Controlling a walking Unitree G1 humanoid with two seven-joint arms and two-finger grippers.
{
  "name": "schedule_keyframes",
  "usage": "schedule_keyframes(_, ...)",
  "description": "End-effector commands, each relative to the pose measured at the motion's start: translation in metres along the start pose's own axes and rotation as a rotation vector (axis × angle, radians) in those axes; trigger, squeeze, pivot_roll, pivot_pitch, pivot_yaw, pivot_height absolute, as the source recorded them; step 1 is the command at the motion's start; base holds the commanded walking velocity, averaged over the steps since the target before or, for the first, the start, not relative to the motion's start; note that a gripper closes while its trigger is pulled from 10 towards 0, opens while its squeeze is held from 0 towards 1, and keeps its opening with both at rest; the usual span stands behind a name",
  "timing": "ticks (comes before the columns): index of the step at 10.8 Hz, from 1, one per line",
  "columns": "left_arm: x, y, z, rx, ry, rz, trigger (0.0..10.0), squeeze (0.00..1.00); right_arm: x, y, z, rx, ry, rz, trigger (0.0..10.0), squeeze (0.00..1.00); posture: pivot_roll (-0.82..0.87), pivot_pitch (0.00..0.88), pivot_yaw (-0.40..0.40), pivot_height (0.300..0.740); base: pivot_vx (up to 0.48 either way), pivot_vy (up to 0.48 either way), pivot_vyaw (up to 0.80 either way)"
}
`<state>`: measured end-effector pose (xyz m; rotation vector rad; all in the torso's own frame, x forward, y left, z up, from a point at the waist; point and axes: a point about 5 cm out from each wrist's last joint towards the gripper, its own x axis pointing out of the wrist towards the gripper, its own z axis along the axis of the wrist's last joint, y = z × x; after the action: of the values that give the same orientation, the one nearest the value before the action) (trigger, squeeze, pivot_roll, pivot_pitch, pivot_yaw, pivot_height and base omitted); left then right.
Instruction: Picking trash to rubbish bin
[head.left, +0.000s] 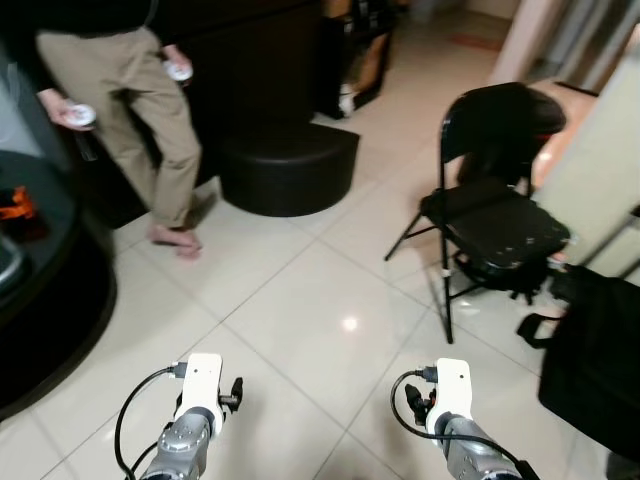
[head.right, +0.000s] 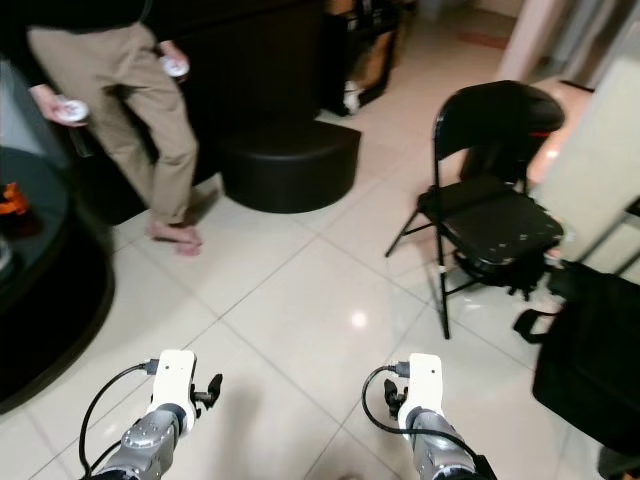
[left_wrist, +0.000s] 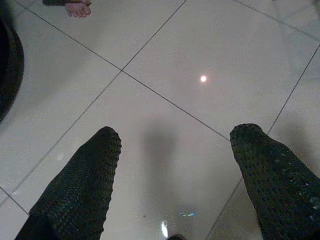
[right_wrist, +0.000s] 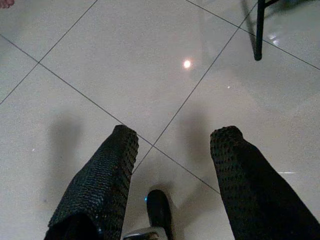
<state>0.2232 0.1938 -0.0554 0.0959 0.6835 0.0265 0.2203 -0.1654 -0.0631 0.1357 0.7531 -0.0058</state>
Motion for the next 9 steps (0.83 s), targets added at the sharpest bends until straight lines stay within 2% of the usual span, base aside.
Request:
schedule_keyframes(1, 0.0012, -0.0025, 0.0031, 0.015, -0.007, 0.003, 10.0, 0.00, 0.0007, -0.0032, 0.0033, -0.007, 0.001, -0.009, 10.0, 0.00, 0.09, 0.000, -0.034, 0.740, 0.000, -0.480, -0.80)
schedule_keyframes(4, 0.0012, -0.0046, 0.0024, 0.009, -0.003, -0.001, 10.0, 0.00, 0.0010, -0.0033, 0.0044, -0.005, -0.002, -0.008, 10.0, 0.00, 0.08, 0.000, -0.035, 0.740, 0.000, -0.480, -0.80)
schedule_keyframes(9, 0.0020, -0.0036, 0.0048, -0.016, -0.010, 0.011, 10.0, 0.00, 0.0009, -0.0061, 0.0056, 0.011, -0.006, -0.023, 10.0, 0.00, 0.09, 0.000, -0.031, 0.740, 0.000, 0.000, -0.79)
